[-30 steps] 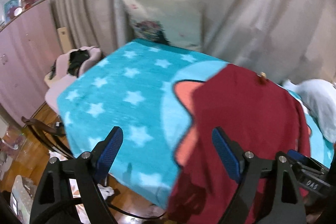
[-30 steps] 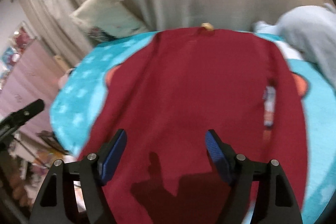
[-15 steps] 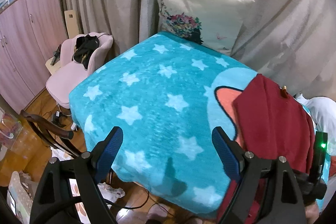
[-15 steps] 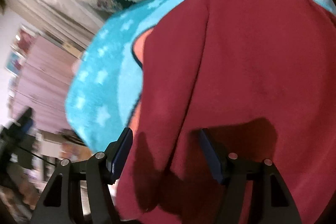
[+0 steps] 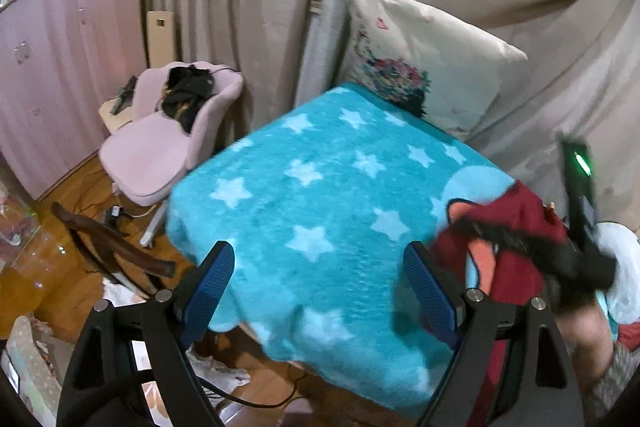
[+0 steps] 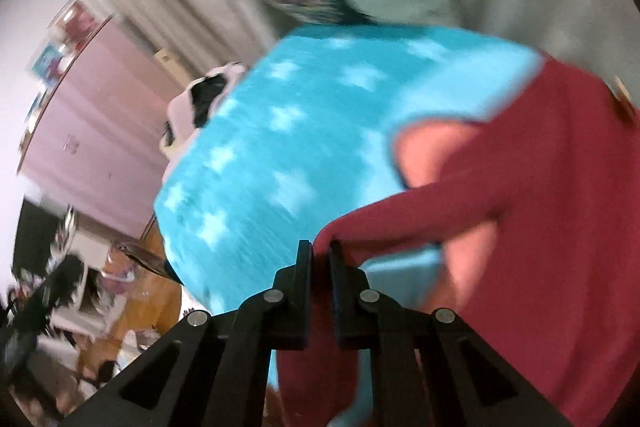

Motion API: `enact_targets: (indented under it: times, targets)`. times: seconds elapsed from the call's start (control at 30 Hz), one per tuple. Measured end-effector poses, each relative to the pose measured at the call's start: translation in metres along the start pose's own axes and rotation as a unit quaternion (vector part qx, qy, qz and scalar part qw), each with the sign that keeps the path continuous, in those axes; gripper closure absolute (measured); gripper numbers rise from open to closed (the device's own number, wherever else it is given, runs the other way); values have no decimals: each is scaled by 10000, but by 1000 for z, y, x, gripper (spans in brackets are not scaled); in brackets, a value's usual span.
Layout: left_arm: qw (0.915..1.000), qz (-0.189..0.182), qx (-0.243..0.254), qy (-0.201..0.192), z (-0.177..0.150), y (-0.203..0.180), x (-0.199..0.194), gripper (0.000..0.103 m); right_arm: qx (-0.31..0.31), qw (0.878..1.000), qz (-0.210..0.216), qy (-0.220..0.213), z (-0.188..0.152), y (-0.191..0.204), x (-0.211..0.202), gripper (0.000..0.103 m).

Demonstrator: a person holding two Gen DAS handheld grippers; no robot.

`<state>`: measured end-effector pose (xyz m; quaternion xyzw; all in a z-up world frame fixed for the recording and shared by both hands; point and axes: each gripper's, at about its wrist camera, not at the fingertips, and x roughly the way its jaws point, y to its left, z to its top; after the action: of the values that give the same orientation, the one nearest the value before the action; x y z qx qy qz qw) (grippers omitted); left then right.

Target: Fold small clothes

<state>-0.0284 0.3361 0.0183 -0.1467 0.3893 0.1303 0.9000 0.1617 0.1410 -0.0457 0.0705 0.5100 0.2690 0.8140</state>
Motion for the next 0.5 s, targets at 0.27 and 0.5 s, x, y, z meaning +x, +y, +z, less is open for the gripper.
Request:
enact_targets:
  times: [0.27, 0.5]
  targets:
    - [9997, 218, -69, 114, -8, 14, -4, 17, -81, 9991, 236, 339, 34, 38, 74, 75]
    - [9991, -264, 202, 274, -9, -34, 12, 17, 395, 9990, -118, 178, -28, -37, 9, 58]
